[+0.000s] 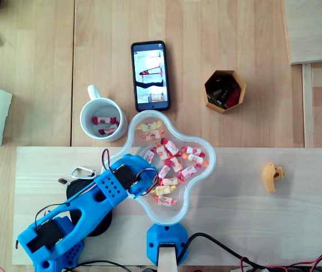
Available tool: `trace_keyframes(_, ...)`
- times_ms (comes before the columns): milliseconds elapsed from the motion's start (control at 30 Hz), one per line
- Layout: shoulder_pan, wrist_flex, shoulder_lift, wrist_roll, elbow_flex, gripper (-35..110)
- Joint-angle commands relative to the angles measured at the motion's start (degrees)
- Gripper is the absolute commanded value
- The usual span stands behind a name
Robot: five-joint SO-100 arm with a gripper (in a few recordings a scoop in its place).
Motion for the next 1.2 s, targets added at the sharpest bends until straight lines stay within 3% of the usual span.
trace_keyframes(0, 1.32, 0.62, 3.78, 1.14, -0.97, 1)
trace_keyframes(300, 0.26, 1.14, 4.75, 1.23, -7.12, 25)
trace_keyframes(700, -7.65, 0.53, 1.76, 4.83, -8.09, 17)
trace_keyframes(1167, -6.94, 0.53, -2.81, 5.10, -9.23, 24)
